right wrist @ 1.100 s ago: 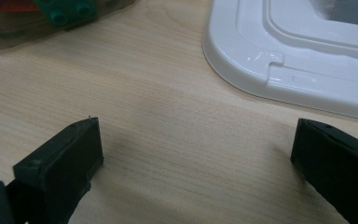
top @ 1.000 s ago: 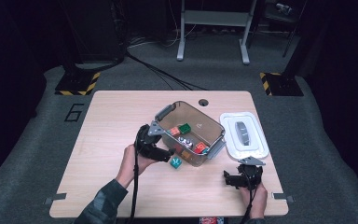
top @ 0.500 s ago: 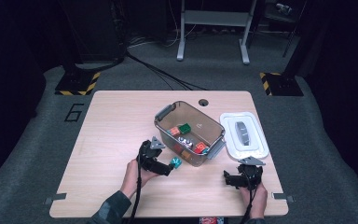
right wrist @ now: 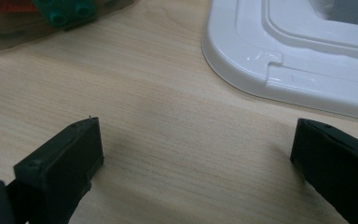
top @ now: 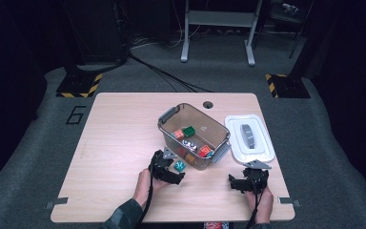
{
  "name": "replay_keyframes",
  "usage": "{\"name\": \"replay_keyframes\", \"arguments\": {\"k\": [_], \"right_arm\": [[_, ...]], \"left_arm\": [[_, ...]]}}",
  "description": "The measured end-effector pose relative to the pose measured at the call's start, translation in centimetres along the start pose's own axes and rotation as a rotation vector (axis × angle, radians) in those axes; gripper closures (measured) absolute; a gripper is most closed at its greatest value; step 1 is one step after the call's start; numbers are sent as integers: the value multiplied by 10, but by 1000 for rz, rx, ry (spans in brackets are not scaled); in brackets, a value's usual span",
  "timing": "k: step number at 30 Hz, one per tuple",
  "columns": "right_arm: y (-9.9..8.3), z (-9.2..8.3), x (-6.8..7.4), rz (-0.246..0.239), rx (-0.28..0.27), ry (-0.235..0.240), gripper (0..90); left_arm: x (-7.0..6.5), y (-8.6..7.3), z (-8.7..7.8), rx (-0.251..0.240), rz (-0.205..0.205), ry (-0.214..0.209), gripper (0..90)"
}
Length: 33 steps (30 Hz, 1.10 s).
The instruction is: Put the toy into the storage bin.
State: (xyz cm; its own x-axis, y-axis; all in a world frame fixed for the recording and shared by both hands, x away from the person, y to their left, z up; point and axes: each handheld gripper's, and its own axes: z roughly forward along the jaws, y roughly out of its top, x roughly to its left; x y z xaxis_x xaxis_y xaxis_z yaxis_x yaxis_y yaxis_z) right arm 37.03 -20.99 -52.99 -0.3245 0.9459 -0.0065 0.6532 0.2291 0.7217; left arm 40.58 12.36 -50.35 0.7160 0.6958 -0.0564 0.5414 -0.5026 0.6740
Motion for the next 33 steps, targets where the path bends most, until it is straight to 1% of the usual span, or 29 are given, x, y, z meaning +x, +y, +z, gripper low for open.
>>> {"name": "replay_keyframes", "arguments": {"k": [1, 2, 3, 4, 5, 6, 7, 8, 9, 10, 11, 13, 14, 16, 17, 21, 22, 23, 24, 25, 26, 27, 28, 30, 31, 32, 33], "right_arm": [[0, 0, 0, 0, 0, 0, 17], [0, 0, 0, 1, 0, 0, 17], [0, 0, 0, 0, 0, 1, 17], [0, 0, 0, 1, 0, 0, 17], [0, 0, 0, 0, 0, 0, 17], [0, 0, 0, 0, 0, 0, 17], [0, 0, 0, 0, 0, 0, 17], [0, 0, 0, 3, 0, 2, 17], [0, 0, 0, 2, 1, 3, 17], [0, 0, 0, 2, 1, 3, 17], [0, 0, 0, 0, 0, 0, 17], [0, 0, 0, 1, 0, 1, 17], [0, 0, 0, 1, 0, 0, 17], [0, 0, 0, 2, 0, 3, 17], [0, 0, 0, 1, 0, 0, 17], [0, 0, 0, 1, 0, 0, 17], [0, 0, 0, 0, 0, 0, 17], [0, 0, 0, 1, 0, 3, 17], [0, 0, 0, 1, 0, 3, 17], [0, 0, 0, 1, 1, 3, 17], [0, 0, 0, 1, 0, 0, 17], [0, 0, 0, 1, 0, 0, 17], [0, 0, 0, 1, 0, 0, 17], [0, 0, 0, 0, 0, 0, 17], [0, 0, 0, 1, 0, 0, 17], [0, 0, 0, 0, 0, 0, 16], [0, 0, 0, 1, 0, -1, 17]], "left_arm": [[-1, 0, 1, -5, 0, 5, 178], [-2, 1, 2, -8, -3, 2, 224], [-2, 1, 3, -16, 2, 10, 273], [-1, 1, 4, -25, 9, 15, 298], [-1, 1, 6, -24, 14, 20, 354], [-1, 1, 6, -24, 14, 20, 385], [-1, 1, 6, -21, 13, 13, 385], [-1, 1, 7, -20, 17, 9, 423], [-2, 1, 8, -18, 21, 2, 518], [-2, 1, 8, -18, 21, 2, 574], [-2, 0, 8, -15, 28, -11, 580], [-1, 0, 8, -14, 33, -15, 584], [0, -1, 6, -15, 28, -20, 586], [1, -2, 5, -10, 33, -18, 587], [3, -4, 3, -12, 24, -17, 587], [5, -9, -2, -12, 24, -11, 587], [6, -12, -4, -10, 22, -19, 587], [7, -13, -6, -11, 28, -13, 587], [7, -14, -6, -13, 23, -18, 586], [8, -16, -8, -9, 27, -23, 584], [9, -18, -9, -6, 31, -17, 576], [9, -18, -9, -6, 31, -17, 542], [9, -19, -9, -5, 27, -19, 542], [9, -19, -9, -7, 13, -24, 474], [10, -18, -9, -15, 20, -16, 455], [9, -17, -8, -17, 12, -16, 437], [9, -15, -7, -20, 15, -12, 408]]}}
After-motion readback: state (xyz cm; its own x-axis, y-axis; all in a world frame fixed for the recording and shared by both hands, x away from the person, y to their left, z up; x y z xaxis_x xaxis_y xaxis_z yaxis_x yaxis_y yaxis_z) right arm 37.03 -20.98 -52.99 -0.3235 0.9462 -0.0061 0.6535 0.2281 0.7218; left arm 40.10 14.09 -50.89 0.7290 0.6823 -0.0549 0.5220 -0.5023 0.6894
